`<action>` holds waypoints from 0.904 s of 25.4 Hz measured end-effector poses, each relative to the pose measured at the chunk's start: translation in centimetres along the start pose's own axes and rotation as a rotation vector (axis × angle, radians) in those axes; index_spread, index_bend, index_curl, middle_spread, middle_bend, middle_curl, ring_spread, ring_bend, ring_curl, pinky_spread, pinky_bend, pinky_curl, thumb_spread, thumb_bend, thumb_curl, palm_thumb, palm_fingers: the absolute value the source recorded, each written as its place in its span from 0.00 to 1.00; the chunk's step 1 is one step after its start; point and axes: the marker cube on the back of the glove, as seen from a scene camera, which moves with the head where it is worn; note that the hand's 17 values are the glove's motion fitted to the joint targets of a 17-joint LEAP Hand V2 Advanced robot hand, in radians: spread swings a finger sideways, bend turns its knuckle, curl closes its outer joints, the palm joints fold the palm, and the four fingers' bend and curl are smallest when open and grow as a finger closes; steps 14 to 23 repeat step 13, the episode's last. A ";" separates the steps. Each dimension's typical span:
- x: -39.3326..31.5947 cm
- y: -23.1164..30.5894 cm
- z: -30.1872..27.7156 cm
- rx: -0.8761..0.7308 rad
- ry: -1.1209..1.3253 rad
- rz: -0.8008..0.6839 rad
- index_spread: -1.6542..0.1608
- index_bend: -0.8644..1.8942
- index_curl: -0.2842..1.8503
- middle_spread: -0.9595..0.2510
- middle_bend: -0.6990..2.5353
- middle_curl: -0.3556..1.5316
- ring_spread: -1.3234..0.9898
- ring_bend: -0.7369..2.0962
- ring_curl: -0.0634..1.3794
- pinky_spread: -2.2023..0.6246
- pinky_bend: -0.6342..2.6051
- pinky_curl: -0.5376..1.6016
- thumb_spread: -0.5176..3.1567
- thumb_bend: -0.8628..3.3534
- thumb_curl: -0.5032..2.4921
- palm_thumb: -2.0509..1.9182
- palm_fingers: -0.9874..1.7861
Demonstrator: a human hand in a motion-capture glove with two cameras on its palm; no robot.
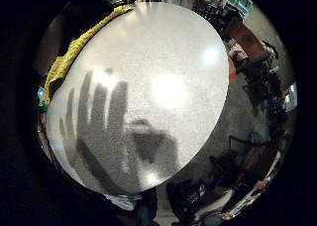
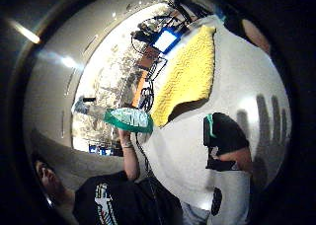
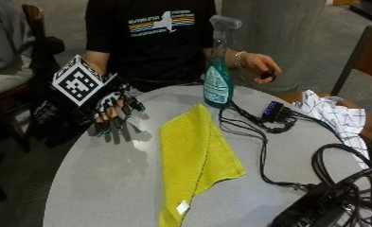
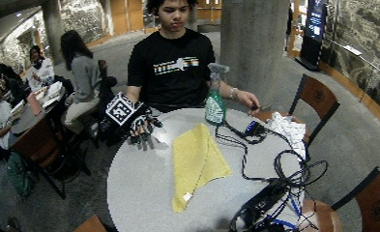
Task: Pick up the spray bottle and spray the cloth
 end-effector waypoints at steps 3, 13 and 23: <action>0.3 0.0 -0.1 -0.003 0.009 0.002 0.71 0.37 0.29 0.77 0.28 0.41 0.57 0.32 0.24 0.85 0.31 0.39 0.44 0.20 0.32 0.74 0.51; 0.0 -0.1 -0.3 -0.017 0.020 0.009 0.71 0.38 0.29 0.78 0.29 0.41 0.57 0.32 0.22 0.85 0.30 0.39 0.45 0.20 0.32 0.74 0.51; 0.0 -0.1 -0.3 -0.017 0.020 0.009 0.71 0.38 0.29 0.78 0.29 0.41 0.57 0.32 0.22 0.85 0.30 0.39 0.45 0.20 0.32 0.74 0.51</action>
